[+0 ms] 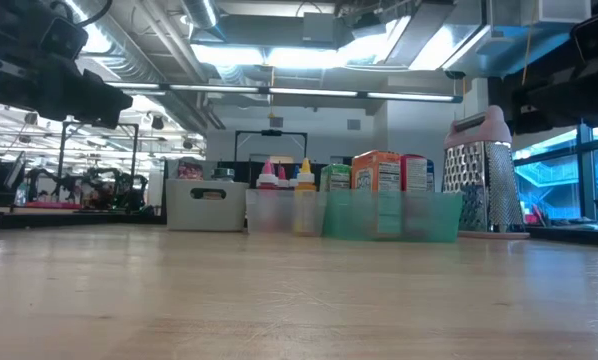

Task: Pick & Place Kitchen Items
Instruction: Return to Home Position

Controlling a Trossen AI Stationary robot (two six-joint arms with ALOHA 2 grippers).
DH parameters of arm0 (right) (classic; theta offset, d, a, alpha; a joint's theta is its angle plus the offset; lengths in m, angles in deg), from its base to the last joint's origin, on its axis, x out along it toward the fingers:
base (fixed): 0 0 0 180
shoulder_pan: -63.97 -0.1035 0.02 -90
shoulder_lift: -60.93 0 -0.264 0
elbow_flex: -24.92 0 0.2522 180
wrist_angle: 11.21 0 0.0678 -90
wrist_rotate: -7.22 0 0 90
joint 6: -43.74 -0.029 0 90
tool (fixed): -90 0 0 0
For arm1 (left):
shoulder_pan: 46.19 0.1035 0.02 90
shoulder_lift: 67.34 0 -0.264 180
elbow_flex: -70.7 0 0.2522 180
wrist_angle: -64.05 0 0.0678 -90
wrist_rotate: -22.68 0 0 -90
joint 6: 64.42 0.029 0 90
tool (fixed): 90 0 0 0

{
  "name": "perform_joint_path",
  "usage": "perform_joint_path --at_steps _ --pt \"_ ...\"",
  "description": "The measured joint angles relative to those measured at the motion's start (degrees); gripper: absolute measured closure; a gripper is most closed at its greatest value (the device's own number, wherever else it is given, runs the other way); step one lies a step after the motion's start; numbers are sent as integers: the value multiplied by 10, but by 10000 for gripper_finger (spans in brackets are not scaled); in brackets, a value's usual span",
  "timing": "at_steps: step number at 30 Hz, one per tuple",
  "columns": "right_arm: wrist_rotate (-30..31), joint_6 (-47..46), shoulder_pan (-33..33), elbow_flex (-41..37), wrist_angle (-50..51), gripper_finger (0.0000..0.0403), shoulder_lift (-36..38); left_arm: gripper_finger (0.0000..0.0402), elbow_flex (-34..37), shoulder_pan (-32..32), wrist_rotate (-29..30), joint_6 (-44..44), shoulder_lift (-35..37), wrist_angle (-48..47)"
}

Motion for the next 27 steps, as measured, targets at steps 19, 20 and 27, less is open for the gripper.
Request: perform_joint_path --at_steps 19,20,27 --pt "1 -186 0 0 0 402 0 386 0 0 0 1 0 0" --pt "3 -165 0 0 0 402 0 387 0 0 0 0 0 0" --pt "17 -66 0 0 -3 402 0 391 0 0 0 1 0 0"
